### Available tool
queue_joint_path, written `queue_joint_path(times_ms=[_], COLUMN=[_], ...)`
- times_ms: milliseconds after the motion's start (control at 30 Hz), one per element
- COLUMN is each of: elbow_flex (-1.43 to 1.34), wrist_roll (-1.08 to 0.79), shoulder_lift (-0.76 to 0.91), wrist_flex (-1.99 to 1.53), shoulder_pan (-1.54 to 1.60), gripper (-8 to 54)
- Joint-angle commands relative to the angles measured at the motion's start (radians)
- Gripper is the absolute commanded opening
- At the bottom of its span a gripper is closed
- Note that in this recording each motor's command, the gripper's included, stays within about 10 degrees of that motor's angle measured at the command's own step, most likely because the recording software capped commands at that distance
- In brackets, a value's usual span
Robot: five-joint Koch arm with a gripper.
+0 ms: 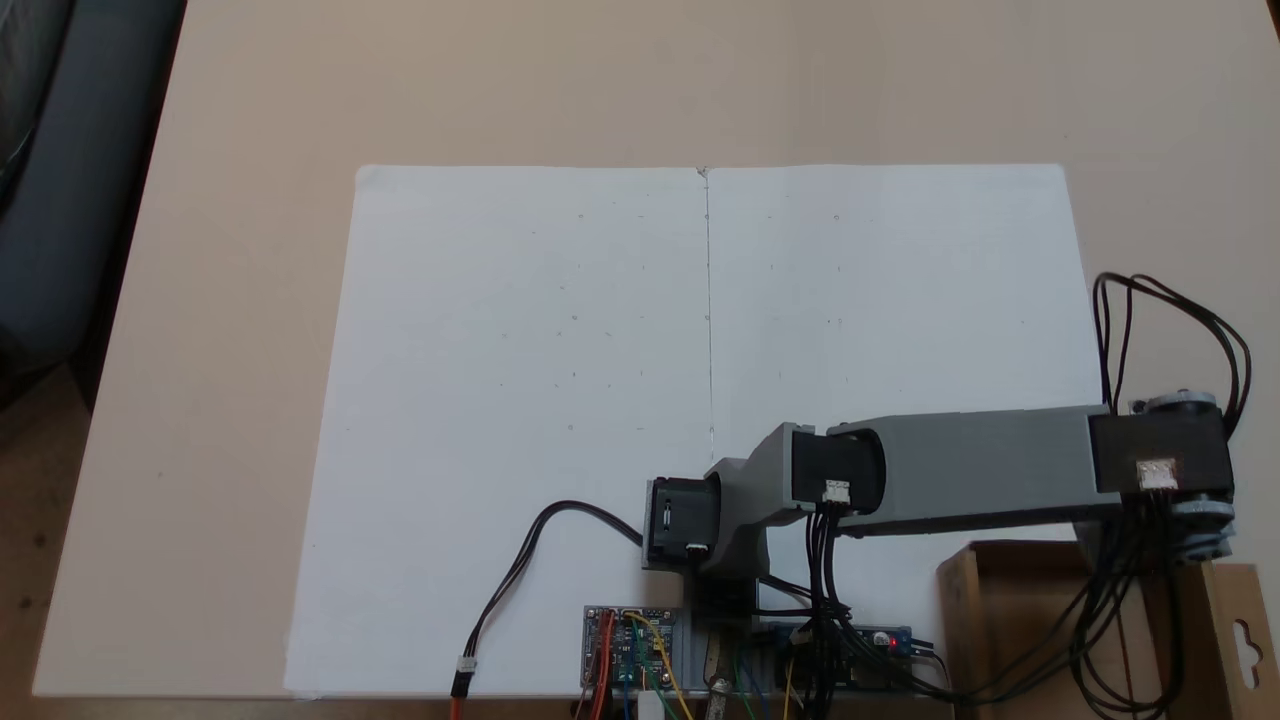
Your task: Grasp a green dice and put it in the bin.
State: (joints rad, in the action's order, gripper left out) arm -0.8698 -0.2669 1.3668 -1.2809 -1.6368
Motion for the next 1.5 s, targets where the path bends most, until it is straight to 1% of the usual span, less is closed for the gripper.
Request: queue_joint_path(times_ms=[0,233,633,667,700,733,767,833,867,1100,1200,1333,1467], elbow_flex=[0.035,0.015,-0.055,-0.055,-0.058,-0.071,-0.071,-0.072,-0.074,-0.071,-0.054,-0.003,0.038], wrist_roll=[-0.118,-0.138,-0.138,-0.138,-0.138,-0.138,-0.138,-0.138,-0.138,-0.127,-0.012,0.167,0.21], shoulder_lift=[-0.005,-0.08,-0.114,-0.115,-0.124,-0.129,-0.129,-0.129,-0.129,-0.101,-0.028,0.066,0.147], wrist_flex=[-0.041,0.058,0.132,0.141,0.143,0.143,0.143,0.143,0.144,0.13,0.123,0.109,0.046], shoulder_pan=[-0.044,-0.115,-0.166,-0.167,-0.166,-0.166,-0.166,-0.164,-0.164,-0.164,-0.126,0.023,0.236], gripper=[12.0,12.0,12.0,14.2,27.0,32.7,34.7,42.2,43.3,43.0,42.0,41.5,41.3])
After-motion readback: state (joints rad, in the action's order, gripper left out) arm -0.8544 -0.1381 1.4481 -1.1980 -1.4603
